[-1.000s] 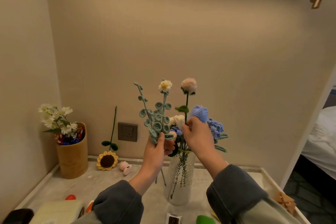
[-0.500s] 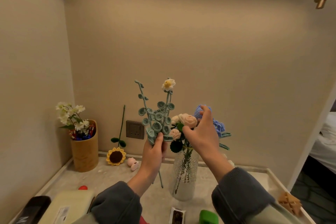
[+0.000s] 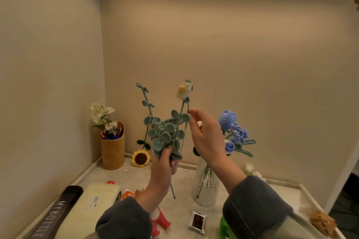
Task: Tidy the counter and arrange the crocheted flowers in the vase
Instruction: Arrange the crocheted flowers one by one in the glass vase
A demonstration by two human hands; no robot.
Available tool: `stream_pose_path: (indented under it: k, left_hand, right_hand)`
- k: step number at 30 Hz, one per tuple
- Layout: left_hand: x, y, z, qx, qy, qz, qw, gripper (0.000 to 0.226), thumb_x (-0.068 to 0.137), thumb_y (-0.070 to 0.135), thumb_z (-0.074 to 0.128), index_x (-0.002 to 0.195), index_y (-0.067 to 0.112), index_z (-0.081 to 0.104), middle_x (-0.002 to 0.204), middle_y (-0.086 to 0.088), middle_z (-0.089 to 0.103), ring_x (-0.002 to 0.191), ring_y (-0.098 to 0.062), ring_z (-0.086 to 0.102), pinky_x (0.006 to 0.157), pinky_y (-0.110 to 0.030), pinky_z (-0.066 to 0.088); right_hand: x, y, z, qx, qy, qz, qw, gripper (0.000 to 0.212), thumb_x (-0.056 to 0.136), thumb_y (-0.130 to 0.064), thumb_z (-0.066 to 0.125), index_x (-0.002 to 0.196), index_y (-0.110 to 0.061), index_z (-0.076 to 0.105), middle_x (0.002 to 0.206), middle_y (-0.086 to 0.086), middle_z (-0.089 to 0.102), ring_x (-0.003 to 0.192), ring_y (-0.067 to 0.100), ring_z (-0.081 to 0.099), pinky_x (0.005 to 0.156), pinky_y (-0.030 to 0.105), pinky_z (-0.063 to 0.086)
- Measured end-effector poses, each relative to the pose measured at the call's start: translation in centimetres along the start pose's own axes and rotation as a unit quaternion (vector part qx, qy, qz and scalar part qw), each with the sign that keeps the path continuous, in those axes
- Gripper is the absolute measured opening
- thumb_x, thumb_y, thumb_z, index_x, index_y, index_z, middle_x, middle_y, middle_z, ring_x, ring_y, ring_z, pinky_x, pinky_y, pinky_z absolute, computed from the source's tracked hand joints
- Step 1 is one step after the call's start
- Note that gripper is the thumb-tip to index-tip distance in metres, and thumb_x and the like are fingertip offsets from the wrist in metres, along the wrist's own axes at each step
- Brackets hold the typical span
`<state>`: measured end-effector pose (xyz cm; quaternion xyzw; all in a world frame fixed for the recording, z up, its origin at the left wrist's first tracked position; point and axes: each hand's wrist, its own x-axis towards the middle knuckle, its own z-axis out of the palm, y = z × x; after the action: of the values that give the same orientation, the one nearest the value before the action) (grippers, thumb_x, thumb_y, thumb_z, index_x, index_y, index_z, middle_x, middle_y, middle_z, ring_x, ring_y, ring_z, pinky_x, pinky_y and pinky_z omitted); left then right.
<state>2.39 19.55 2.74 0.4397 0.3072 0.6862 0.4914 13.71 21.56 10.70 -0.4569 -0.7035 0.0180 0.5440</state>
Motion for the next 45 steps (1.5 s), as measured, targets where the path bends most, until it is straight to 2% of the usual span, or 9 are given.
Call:
stream_pose_path:
  k: [6,14,20,23,27,32,39,42,45]
  left_hand:
    - [-1.5,0.1,-1.0,0.024,0.017,-0.027,0.999,0.038,0.099,0.009,0.035,0.061,0.014,0.033,0.045,0.003,0.028,0.036,-0.008,0.022,0.038,-0.018,0.015]
    - [-2.5,-0.8,-0.7,0.063,0.046,-0.092,0.993,0.045,0.099,0.017,0.037,0.055,0.016,0.031,0.043,0.003,0.027,0.034,-0.008,0.020,0.037,-0.017,0.015]
    - [-1.3,0.1,1.5,0.049,0.074,-0.080,0.993,0.036,0.102,0.025,0.037,0.067,0.014,0.041,0.049,0.001,0.033,0.038,-0.009,0.024,0.038,-0.023,0.018]
    - [-0.1,0.6,3.2,0.073,0.057,-0.055,0.994,0.033,0.102,0.027,0.038,0.074,0.012,0.047,0.052,0.002,0.044,0.040,-0.008,0.034,0.039,-0.022,0.026]
    - [1.9,1.0,5.2,0.088,0.029,-0.019,0.996,0.024,0.101,0.027,0.041,0.090,0.012,0.055,0.061,0.000,0.056,0.046,-0.008,0.050,0.041,-0.022,0.040]
    - [5.1,1.7,7.5,0.060,-0.006,-0.006,0.998,0.024,0.101,0.028,0.040,0.118,0.016,0.053,0.093,-0.002,0.070,0.067,-0.015,0.070,0.049,-0.023,0.053]
    - [7.9,0.2,8.9,0.137,-0.067,-0.029,0.988,0.019,0.102,0.033,0.037,0.105,0.019,0.049,0.062,0.004,0.068,0.047,-0.014,0.061,0.038,-0.025,0.046]
    - [8.1,-1.3,8.4,0.136,-0.075,-0.056,0.986,0.014,0.101,0.033,0.040,0.100,0.024,0.049,0.073,-0.001,0.069,0.048,-0.015,0.062,0.039,-0.026,0.047]
    - [8.0,-2.7,7.8,0.154,-0.100,-0.069,0.981,0.013,0.101,0.035,0.040,0.108,0.030,0.050,0.095,-0.005,0.069,0.067,-0.021,0.071,0.051,-0.034,0.054]
  right_hand:
    - [-0.7,-1.0,-0.3,0.043,0.002,-0.008,0.999,0.003,0.094,-0.024,0.060,0.096,-0.025,0.063,0.083,-0.015,0.063,0.079,0.002,0.059,0.069,0.027,0.050]
    - [-1.1,-0.4,-2.0,0.069,0.061,0.044,0.995,0.003,0.097,-0.020,0.056,0.097,-0.020,0.059,0.086,-0.009,0.060,0.080,0.005,0.057,0.071,0.028,0.049]
    - [-0.2,0.6,-4.6,0.072,0.106,0.066,0.989,0.005,0.096,-0.019,0.056,0.097,-0.024,0.058,0.086,-0.012,0.060,0.080,0.005,0.058,0.070,0.027,0.051]
    - [0.4,0.7,-5.9,0.095,0.123,0.063,0.986,0.007,0.096,-0.017,0.057,0.100,-0.023,0.058,0.086,-0.011,0.062,0.082,0.013,0.064,0.075,0.034,0.057]
    - [1.9,0.3,-7.3,0.127,0.172,0.051,0.976,0.006,0.096,-0.016,0.058,0.099,-0.020,0.059,0.085,-0.008,0.064,0.076,0.012,0.068,0.068,0.025,0.057]
    - [5.0,-0.5,-9.0,0.103,0.218,0.032,0.970,0.005,0.096,-0.018,0.058,0.099,-0.021,0.059,0.083,-0.010,0.064,0.074,0.007,0.067,0.069,0.034,0.060]
    - [7.3,0.4,-8.9,0.048,0.248,0.008,0.968,0.005,0.096,-0.019,0.057,0.098,-0.023,0.059,0.082,-0.013,0.064,0.077,0.014,0.067,0.071,0.044,0.058]
    - [7.4,2.0,-8.0,0.033,0.239,0.017,0.970,0.006,0.096,-0.018,0.058,0.099,-0.023,0.060,0.082,-0.015,0.063,0.076,0.008,0.065,0.070,0.040,0.059]
    - [7.1,4.1,-6.7,0.003,0.207,0.037,0.978,0.006,0.096,-0.017,0.058,0.097,-0.023,0.059,0.079,-0.017,0.061,0.074,0.005,0.064,0.069,0.036,0.058]
